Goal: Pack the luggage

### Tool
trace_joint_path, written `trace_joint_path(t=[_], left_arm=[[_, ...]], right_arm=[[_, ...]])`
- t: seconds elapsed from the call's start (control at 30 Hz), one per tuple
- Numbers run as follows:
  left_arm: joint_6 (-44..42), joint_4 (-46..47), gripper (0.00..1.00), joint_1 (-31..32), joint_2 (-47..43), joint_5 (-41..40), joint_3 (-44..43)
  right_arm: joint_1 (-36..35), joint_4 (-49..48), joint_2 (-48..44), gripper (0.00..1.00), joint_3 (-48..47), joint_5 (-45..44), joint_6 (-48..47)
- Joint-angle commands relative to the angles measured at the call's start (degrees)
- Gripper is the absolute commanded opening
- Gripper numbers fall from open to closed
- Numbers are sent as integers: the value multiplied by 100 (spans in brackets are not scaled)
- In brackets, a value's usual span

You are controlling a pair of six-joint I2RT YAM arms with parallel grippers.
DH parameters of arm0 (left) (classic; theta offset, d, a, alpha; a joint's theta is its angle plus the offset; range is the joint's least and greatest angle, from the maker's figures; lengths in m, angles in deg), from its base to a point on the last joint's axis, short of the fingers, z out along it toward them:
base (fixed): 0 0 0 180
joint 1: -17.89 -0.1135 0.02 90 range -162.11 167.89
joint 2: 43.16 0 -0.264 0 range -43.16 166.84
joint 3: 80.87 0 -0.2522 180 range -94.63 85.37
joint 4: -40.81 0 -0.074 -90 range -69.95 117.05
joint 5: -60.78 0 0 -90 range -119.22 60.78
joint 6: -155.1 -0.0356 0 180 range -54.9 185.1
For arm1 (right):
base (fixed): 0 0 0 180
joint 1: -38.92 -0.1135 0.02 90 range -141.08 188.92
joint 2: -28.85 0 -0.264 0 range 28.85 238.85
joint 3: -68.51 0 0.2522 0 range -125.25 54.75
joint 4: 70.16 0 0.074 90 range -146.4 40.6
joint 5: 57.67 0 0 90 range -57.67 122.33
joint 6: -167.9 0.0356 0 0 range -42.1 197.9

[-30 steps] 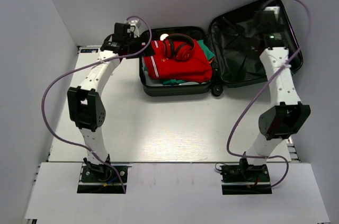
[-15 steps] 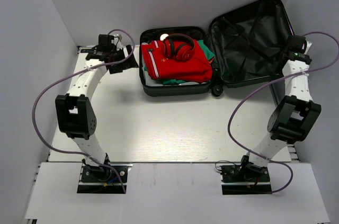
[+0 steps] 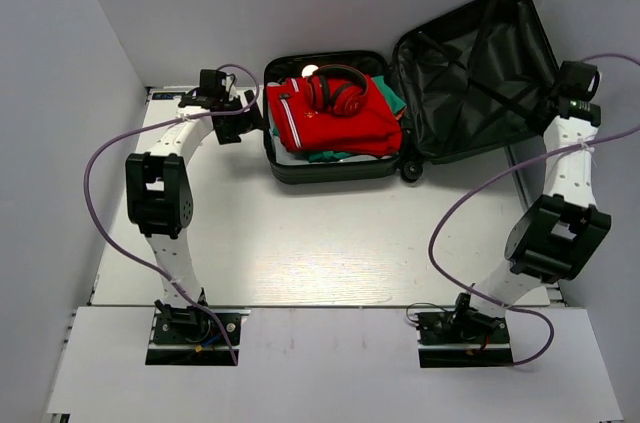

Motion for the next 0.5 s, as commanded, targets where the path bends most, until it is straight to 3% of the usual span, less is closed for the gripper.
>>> trace_joint_path(t=[0.0,0.13,0.17,0.23,0.27,0.4,0.47], left_arm=[[173,263,97,-68,-180,120,145],[235,466,91,-68,-259,322,357],[235,457,89,-68,-259,357,392],[261,501,86,-77,-321,375,436],[253,510,86,-86,-356,384,610],[489,982,85,-314,-750,470,1226],[569,1046,86,-489,-918,612,1516]], right_arm=[[-869,-133,-558,0,-859,2618,-1731],[-1773,239,-682,0,-1009,3280,-2179],[-2419,283,-700,0,-1000,3307,-2267],[-2872,458,-621,0,-1035,3553,-2390],[-3518,485,-525,0,-1009,3623,-2374],[-4874,512,-226,0,-1097,4204,-2365],[-5219,432,106,0,-1149,4527,-2330]])
